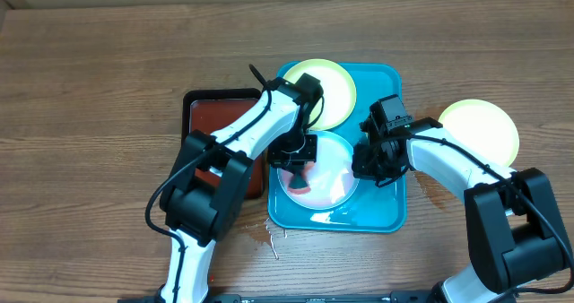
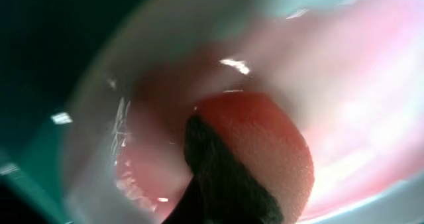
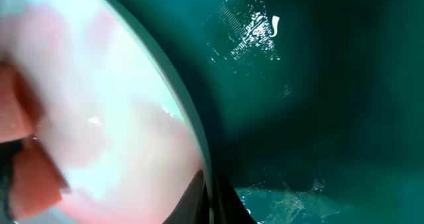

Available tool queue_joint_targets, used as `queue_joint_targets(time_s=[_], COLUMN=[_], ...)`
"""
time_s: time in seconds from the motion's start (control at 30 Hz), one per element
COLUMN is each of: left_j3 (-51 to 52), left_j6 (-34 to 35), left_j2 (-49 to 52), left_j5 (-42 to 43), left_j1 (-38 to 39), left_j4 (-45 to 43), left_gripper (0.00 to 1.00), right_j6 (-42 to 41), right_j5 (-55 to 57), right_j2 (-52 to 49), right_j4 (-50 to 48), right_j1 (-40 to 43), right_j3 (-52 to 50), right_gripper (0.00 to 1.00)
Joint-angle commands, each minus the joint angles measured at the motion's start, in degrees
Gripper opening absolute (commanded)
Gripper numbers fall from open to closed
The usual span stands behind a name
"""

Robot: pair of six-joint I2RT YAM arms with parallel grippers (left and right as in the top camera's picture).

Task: Clean dirty plates on tray and stack at the side
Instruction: 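Scrub the white plate with the sponge while the right gripper holds it, then move the sponge back over the red tray with the left gripper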

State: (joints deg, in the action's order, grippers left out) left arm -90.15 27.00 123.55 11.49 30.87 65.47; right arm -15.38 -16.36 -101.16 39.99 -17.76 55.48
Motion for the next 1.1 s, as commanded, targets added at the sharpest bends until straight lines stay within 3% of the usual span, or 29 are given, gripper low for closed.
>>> queue_joint_targets(time_s=[0.0, 0.27, 0.43, 0.57, 0.83, 1.03, 1.07], left_j3=[0.4, 0.4, 0.4, 3.0, 21.1, 23.9, 23.7], left_j6=[1.4, 1.3, 1.3, -0.2, -4.5, -4.8, -4.8], left_j2=[-3.6, -22.0, -29.4, -29.0, -23.9, -21.6, -22.0], left_j5=[-8.7, -9.6, -20.4, -23.9, -12.3, -11.4, -11.2], left_j1=[-1.5, -3.6, -9.2, -15.3, -24.8, -26.2, -26.2], left_j4=[0.7, 2.4, 7.3, 7.9, -8.6, -12.7, -12.6], left_gripper=[0.04, 0.04, 0.04, 0.04, 0.04, 0.05, 0.18], right_j6=[0.4, 0.4, 0.4, 0.4, 0.4, 0.4, 0.4], right_j5=[4.7, 4.7, 4.7, 4.7, 4.7, 4.7, 4.8], right_j2=[-1.9, -1.9, -1.9, -1.9, -1.9, -1.8, -1.8], right_j4=[0.5, 0.6, 0.6, 0.6, 0.6, 0.6, 0.9], right_j1=[0.2, 0.2, 0.2, 0.2, 0.2, 0.2, 0.2], right_j3=[-0.9, -0.9, -0.9, -0.9, -0.9, -0.8, -0.6], right_gripper=[0.04, 0.04, 0.04, 0.04, 0.04, 0.04, 0.04])
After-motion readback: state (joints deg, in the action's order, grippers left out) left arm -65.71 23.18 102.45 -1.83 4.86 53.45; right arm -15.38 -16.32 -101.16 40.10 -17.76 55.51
